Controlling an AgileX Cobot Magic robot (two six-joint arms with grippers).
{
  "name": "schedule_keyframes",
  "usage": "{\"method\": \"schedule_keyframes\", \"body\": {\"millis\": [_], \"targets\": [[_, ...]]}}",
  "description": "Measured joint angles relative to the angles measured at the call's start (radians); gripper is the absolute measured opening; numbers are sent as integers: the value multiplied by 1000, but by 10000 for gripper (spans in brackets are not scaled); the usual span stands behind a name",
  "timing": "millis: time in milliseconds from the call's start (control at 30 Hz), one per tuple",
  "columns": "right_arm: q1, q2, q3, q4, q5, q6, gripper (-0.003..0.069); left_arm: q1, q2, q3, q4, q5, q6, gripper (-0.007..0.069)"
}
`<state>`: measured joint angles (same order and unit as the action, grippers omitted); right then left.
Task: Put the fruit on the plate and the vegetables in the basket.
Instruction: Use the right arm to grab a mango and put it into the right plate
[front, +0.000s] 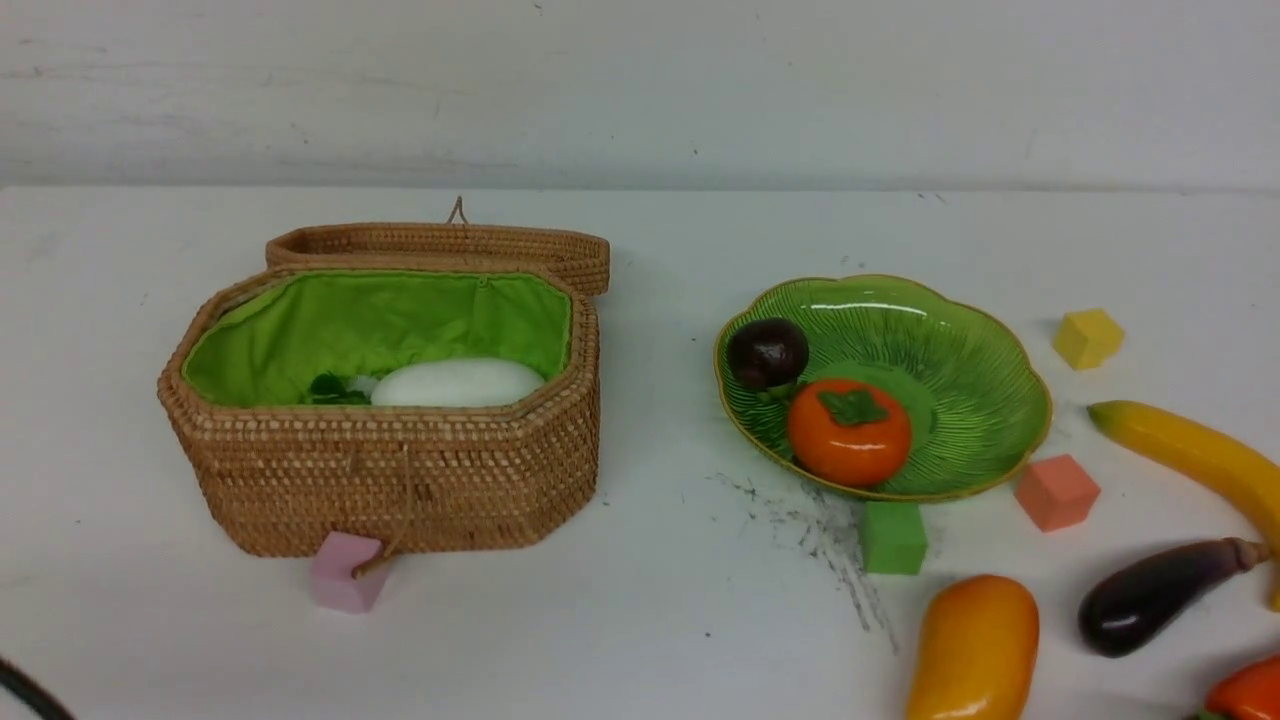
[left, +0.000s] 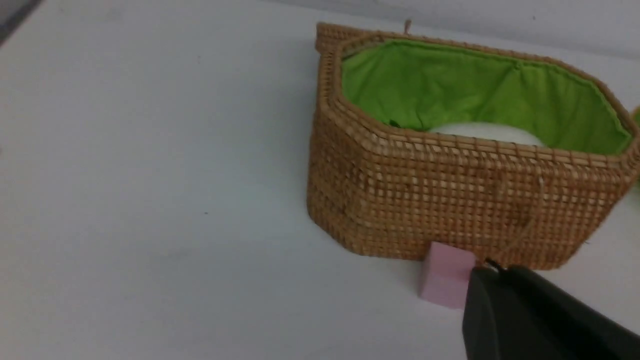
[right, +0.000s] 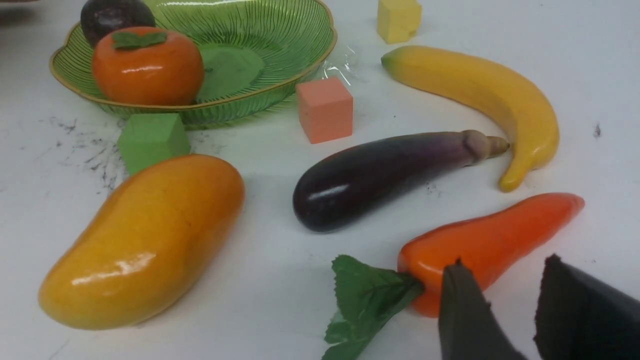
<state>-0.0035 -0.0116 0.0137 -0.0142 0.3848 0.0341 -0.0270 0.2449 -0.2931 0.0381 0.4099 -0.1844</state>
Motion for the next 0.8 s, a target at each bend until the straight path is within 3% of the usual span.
{"method": "schedule_keyframes", "body": {"millis": [333, 800], "targets": [[0, 0, 0, 0, 0, 0, 243, 60, -253, 312, 10, -26, 0, -13], [0, 0, 0, 0, 0, 0, 243, 60, -254, 323, 10, -23, 0, -6]]}}
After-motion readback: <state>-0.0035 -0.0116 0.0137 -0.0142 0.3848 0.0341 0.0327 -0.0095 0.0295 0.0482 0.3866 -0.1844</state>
